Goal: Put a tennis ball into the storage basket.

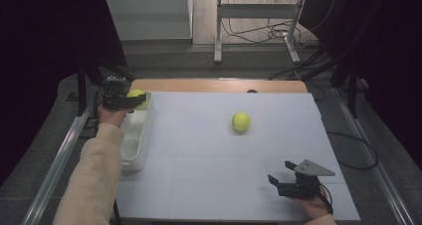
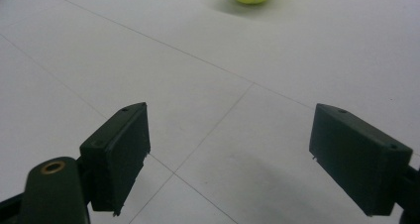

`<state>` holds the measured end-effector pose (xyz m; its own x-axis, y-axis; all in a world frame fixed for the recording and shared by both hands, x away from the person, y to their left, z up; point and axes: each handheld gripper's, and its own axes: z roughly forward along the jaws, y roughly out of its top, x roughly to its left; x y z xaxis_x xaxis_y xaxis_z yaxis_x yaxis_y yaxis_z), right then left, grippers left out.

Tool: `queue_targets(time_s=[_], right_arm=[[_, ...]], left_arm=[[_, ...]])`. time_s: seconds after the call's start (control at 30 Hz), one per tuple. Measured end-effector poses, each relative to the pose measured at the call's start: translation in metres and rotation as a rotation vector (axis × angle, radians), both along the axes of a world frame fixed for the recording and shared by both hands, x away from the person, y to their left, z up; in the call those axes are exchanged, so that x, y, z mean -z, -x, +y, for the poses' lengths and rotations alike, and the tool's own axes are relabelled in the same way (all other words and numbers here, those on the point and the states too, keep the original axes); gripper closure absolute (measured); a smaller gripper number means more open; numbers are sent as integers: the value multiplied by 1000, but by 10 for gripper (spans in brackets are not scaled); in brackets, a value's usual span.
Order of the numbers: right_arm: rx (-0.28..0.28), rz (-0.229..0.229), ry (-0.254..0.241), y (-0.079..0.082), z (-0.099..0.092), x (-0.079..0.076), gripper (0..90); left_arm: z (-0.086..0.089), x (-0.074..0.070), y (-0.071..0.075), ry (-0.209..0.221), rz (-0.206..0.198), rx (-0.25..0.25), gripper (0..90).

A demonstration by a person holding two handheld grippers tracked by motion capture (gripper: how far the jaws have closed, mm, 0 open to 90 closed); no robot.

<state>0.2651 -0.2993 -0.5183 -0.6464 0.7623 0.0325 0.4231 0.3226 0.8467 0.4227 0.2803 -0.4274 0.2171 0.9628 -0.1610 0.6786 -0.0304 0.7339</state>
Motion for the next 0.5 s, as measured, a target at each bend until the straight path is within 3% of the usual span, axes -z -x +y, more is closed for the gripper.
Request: queue_targets(time_s=[0.5], right_arm=[[-4, 2, 6, 0, 1, 1, 166]], left_arm=[[-2, 10, -6, -30, 62, 9, 270]])
